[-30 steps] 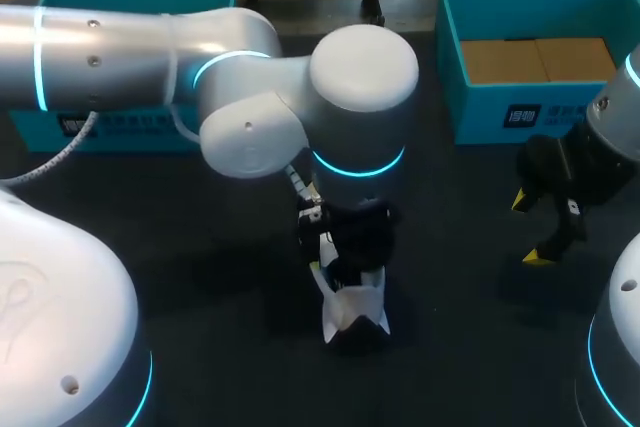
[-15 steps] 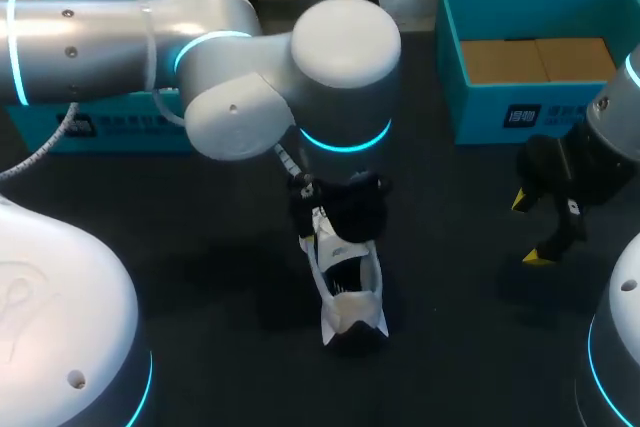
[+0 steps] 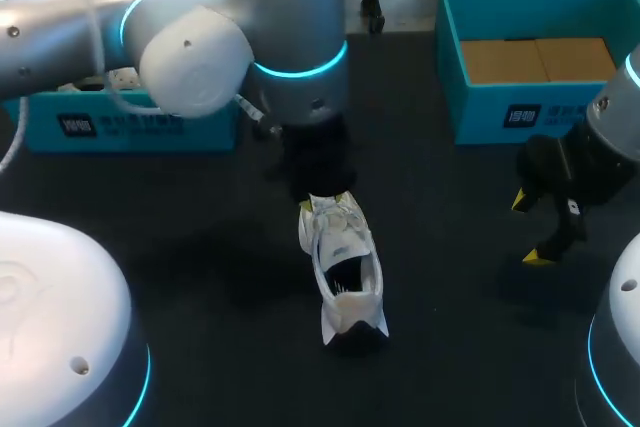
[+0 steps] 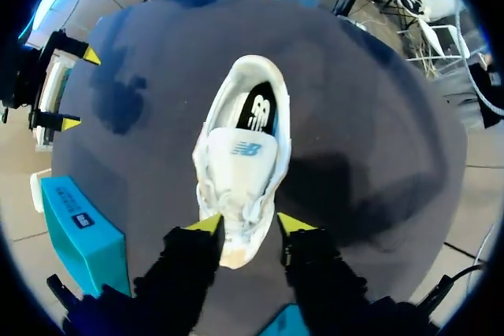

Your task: Take the shoe out of the shoebox, open the shoe tongue, remove and reinsert the insole, then place the shoe into the shoebox

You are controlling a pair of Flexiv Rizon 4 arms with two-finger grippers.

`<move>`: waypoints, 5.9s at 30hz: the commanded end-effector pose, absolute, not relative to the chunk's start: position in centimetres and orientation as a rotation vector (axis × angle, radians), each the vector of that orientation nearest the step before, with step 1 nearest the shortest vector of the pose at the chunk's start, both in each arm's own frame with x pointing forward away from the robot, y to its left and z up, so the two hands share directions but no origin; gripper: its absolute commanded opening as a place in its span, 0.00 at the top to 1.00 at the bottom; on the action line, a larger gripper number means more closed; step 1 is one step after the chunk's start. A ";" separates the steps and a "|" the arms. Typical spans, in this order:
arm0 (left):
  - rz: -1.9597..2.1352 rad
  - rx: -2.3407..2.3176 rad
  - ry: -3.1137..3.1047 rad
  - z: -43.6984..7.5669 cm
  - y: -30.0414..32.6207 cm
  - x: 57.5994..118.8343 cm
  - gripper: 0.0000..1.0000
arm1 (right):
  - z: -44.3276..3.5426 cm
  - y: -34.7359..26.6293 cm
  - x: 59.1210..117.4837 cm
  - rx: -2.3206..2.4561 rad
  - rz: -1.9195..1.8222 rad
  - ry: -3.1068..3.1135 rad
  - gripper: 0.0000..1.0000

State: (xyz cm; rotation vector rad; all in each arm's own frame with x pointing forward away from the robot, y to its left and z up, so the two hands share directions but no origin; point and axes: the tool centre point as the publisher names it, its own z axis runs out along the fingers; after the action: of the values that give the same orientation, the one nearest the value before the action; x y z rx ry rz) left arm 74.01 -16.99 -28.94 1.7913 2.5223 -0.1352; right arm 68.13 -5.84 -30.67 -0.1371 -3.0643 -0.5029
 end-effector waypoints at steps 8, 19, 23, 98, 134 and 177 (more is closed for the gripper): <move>-0.215 1.899 2.464 -31.8 -17.9 71.0 0.80 | -30.7 -5.8 68.0 -0.138 -0.501 -3.067 0.00; -0.175 1.922 2.481 -33.4 -19.5 69.7 0.68 | -30.7 -5.8 68.0 -0.138 -0.501 -3.067 0.00; -0.195 1.898 2.467 -31.9 -19.2 70.0 0.64 | -30.7 -5.8 68.0 -0.138 -0.501 -3.067 0.00; -0.043 -0.183 3.288 -28.4 -19.7 59.1 0.00 | -30.7 -5.8 68.0 -0.138 -0.501 -3.067 0.00; -0.006 -0.111 3.173 -37.7 -20.7 57.6 0.00 | -30.7 -5.8 68.0 -0.138 -0.501 -3.067 0.00; -0.042 -0.126 3.217 -33.5 -17.1 61.1 1.00 | -30.7 -5.8 68.0 -0.138 -0.501 -3.067 0.00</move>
State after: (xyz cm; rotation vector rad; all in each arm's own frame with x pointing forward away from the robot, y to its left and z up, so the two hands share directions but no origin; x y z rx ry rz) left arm 59.79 -19.75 -36.88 -0.1353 3.1965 0.0204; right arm 68.13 -5.84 -30.67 -0.1370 -3.0643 -0.5030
